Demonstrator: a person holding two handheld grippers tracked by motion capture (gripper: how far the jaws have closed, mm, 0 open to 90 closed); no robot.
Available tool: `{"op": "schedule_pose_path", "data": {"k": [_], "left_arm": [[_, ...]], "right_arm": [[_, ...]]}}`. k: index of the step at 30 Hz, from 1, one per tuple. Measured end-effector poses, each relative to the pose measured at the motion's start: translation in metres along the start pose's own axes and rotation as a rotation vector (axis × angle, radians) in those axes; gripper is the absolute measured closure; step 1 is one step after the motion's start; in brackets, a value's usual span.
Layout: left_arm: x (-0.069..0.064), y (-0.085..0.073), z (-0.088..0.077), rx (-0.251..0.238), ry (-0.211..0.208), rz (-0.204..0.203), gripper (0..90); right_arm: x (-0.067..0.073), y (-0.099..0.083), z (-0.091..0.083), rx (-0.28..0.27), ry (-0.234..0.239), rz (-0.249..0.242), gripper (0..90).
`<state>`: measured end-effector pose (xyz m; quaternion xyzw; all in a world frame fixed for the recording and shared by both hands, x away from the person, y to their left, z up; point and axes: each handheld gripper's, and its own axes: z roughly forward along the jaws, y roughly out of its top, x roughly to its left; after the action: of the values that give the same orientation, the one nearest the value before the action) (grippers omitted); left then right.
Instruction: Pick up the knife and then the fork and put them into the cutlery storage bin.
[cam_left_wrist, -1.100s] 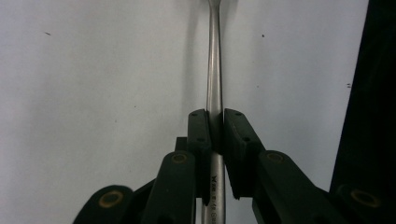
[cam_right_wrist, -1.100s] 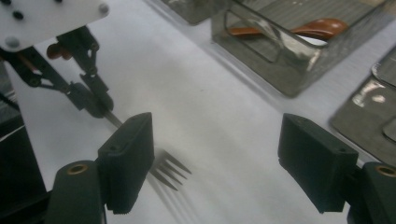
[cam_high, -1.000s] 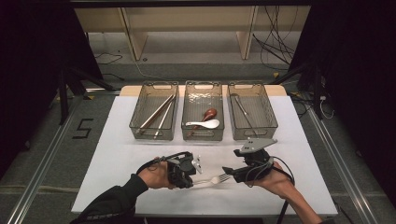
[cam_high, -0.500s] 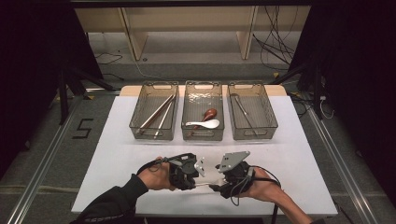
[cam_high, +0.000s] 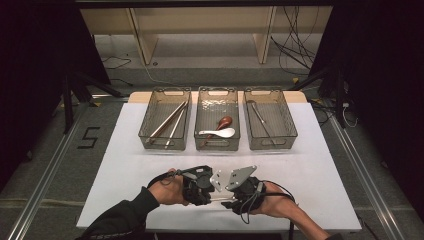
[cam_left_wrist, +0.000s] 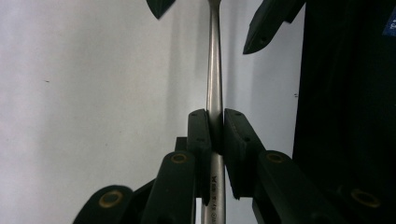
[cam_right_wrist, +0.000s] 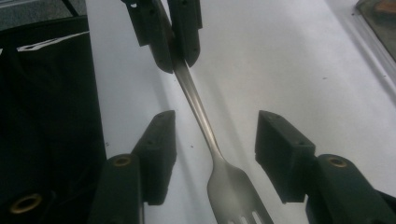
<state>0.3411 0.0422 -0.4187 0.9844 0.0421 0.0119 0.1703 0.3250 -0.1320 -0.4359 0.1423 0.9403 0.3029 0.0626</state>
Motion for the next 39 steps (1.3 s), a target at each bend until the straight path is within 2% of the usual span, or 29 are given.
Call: {"op": "schedule_pose_path", "data": {"k": [2, 3, 5, 14, 19, 25, 29, 30, 33, 34, 35, 36, 39], "left_arm": [[0.0, 0.001, -0.001, 0.013, -0.002, 0.02, 80.9], [-0.006, 0.001, 0.003, -0.054, 0.004, -0.055, 80.9], [-0.006, 0.001, 0.003, -0.047, 0.007, -0.05, 80.9], [-0.004, 0.001, 0.003, -0.014, 0.003, -0.017, 81.0], [-0.006, 0.002, 0.004, -0.024, -0.001, -0.022, 80.9], [-0.008, 0.002, 0.003, -0.023, -0.01, 0.0, 80.8], [-0.007, 0.002, 0.0, 0.005, -0.018, 0.051, 80.8], [-0.006, 0.002, 0.0, 0.0, -0.016, 0.054, 85.8], [-0.006, 0.002, 0.0, 0.013, -0.021, 0.09, 86.4], [-0.008, 0.002, 0.002, 0.0, -0.018, 0.074, 86.4], [-0.011, 0.002, 0.006, -0.03, -0.014, 0.038, 86.3], [-0.008, 0.002, 0.004, 0.001, -0.018, 0.079, 86.0], [-0.006, 0.002, 0.0, -0.006, -0.007, 0.101, 85.1]], "right_arm": [[0.001, 0.0, 0.001, 0.006, 0.006, -0.001, 53.2], [0.001, 0.001, 0.002, 0.009, 0.007, 0.002, 54.2], [0.0, 0.0, 0.003, 0.028, 0.01, -0.031, 57.1], [0.001, 0.001, 0.006, 0.057, 0.033, -0.034, 69.6], [0.0, 0.0, 0.006, 0.052, 0.044, -0.038, 76.1], [0.001, -0.001, 0.007, 0.055, 0.07, -0.069, 80.6], [0.003, -0.003, 0.007, 0.041, 0.102, -0.067, 84.7], [0.003, -0.003, 0.006, 0.032, 0.112, -0.066, 87.2], [0.0, -0.004, 0.006, 0.02, 0.121, -0.061, 87.9], [0.001, -0.004, 0.006, 0.029, 0.124, -0.063, 88.1], [0.002, -0.004, 0.006, 0.039, 0.129, -0.066, 88.2], [0.002, -0.005, 0.006, 0.044, 0.133, -0.073, 88.2], [0.0, -0.005, 0.005, 0.034, 0.126, -0.067, 88.3]]}}
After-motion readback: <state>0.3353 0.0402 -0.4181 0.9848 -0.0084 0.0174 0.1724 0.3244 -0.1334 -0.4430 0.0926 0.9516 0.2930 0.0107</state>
